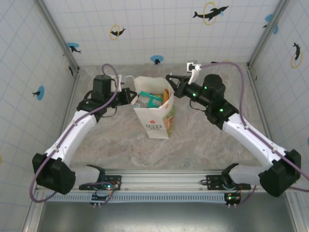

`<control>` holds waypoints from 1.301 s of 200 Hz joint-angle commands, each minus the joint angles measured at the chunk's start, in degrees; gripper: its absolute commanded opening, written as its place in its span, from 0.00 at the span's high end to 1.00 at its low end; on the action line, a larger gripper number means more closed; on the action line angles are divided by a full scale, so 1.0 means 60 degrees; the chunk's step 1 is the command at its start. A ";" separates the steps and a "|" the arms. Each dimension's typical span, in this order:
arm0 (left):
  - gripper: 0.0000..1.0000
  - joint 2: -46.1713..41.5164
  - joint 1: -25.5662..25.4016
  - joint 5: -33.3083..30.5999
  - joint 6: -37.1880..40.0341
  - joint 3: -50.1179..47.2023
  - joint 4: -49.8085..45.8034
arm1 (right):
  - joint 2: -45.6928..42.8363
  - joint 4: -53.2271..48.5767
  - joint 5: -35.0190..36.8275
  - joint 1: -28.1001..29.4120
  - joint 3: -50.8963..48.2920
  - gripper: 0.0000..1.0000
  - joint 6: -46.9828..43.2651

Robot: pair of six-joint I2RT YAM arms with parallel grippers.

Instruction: Place the snacks into the paper bag

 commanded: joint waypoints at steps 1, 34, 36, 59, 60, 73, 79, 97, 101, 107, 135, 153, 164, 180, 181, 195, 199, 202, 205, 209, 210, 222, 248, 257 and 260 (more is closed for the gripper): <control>1.00 0.0221 -0.0488 -0.0187 -0.0259 0.0428 0.0868 | -0.0766 0.0527 0.0408 -0.0486 -0.0483 1.00 -0.0101; 1.00 0.0576 -0.1080 -0.0342 -0.0351 0.0414 0.1050 | -0.1311 0.0654 0.0217 -0.1162 -0.1498 1.00 0.0286; 1.00 0.0591 -0.1101 -0.0359 -0.0354 0.0414 0.1061 | -0.1321 0.0680 0.0194 -0.1190 -0.1553 1.00 0.0313; 1.00 0.0652 -0.1191 -0.0509 -0.0458 0.0344 0.1092 | -0.1431 0.0869 -0.0010 -0.1496 -0.2035 0.98 0.0625; 1.00 0.0656 -0.1193 -0.0522 -0.0465 0.0342 0.1093 | -0.1438 0.0886 -0.0014 -0.1499 -0.2049 0.97 0.0630; 0.92 0.0581 -0.1195 -0.0580 -0.0538 0.0268 0.1148 | -0.1503 0.0968 -0.0060 -0.1575 -0.2165 0.87 0.0693; 0.89 0.0552 -0.1188 -0.0591 -0.0552 0.0267 0.1165 | -0.1541 0.0987 -0.0062 -0.1578 -0.2195 0.83 0.0694; 0.78 0.0471 -0.1183 -0.0609 -0.0491 0.0317 0.1119 | -0.1635 0.0969 -0.0027 -0.1608 -0.2201 0.71 0.0679; 0.76 0.0456 -0.1191 -0.0641 -0.0443 0.0333 0.1078 | -0.1662 0.0949 -0.0012 -0.1610 -0.2196 0.68 0.0679; 0.70 0.0433 -0.1196 -0.0705 -0.0400 0.0383 0.1011 | -0.1701 0.0907 0.0022 -0.1619 -0.2204 0.64 0.0679; 0.50 0.0212 -0.1193 -0.0886 -0.0188 0.0341 0.0871 | -0.1935 0.0490 0.0031 -0.1631 -0.2178 0.49 0.0653; 0.41 0.0029 -0.1192 -0.1057 -0.0106 0.0336 0.0722 | -0.2135 0.0117 0.0054 -0.1627 -0.2198 0.44 0.0567; 0.35 -0.0095 -0.1196 -0.1409 -0.0037 0.0398 0.0471 | -0.2322 -0.0161 0.0168 -0.1623 -0.2227 0.43 0.0446; 0.20 -0.0404 -0.1195 -0.1793 0.0040 0.0310 0.0250 | -0.2608 -0.0678 0.0397 -0.1647 -0.2236 0.42 0.0207; 0.18 -0.0429 -0.1195 -0.1802 0.0040 0.0296 0.0240 | -0.2627 -0.0708 0.0402 -0.1648 -0.2238 0.41 0.0194; 0.02 -0.0798 -0.1189 -0.2010 0.0022 0.0095 0.0205 | -0.2827 -0.1108 0.0449 -0.1677 -0.2198 0.40 -0.0067; 0.02 -0.0907 -0.1195 -0.2094 0.0016 0.0020 0.0187 | -0.2883 -0.1213 0.0464 -0.1677 -0.2196 0.40 -0.0107; 0.02 -0.0983 -0.1196 -0.2150 0.0025 -0.0015 0.0165 | -0.2927 -0.1277 0.0465 -0.1690 -0.2203 0.40 -0.0135; 0.02 -0.1069 -0.1196 -0.2195 0.0020 -0.0056 0.0159 | -0.2977 -0.1336 0.0465 -0.1686 -0.2204 0.39 -0.0161; 0.02 -0.1158 -0.1189 -0.2289 0.0015 -0.0101 0.0108 | -0.3027 -0.1352 0.0454 -0.1704 -0.2210 0.39 -0.0204; 0.02 -0.1187 -0.1193 -0.2299 0.0020 -0.0115 0.0110 | -0.3042 -0.1352 0.0452 -0.1705 -0.2210 0.39 -0.0217; 0.02 -0.1494 -0.1188 -0.2529 0.0035 -0.0224 -0.0009 | -0.3209 -0.1759 0.0435 -0.1736 -0.2291 0.38 -0.0271; 0.02 -0.2265 -0.1188 -0.3056 -0.0044 -0.0321 -0.0384 | -0.3740 -0.2035 0.0707 -0.1826 -0.2627 0.37 -0.0356; 0.02 -0.2599 -0.1195 -0.3327 -0.0115 -0.0463 -0.0426 | -0.3958 -0.2186 0.0976 -0.1878 -0.2757 0.36 -0.0439; 0.02 -0.2721 -0.1188 -0.3421 -0.0140 -0.0513 -0.0424 | -0.4045 -0.2215 0.1065 -0.1897 -0.2806 0.36 -0.0472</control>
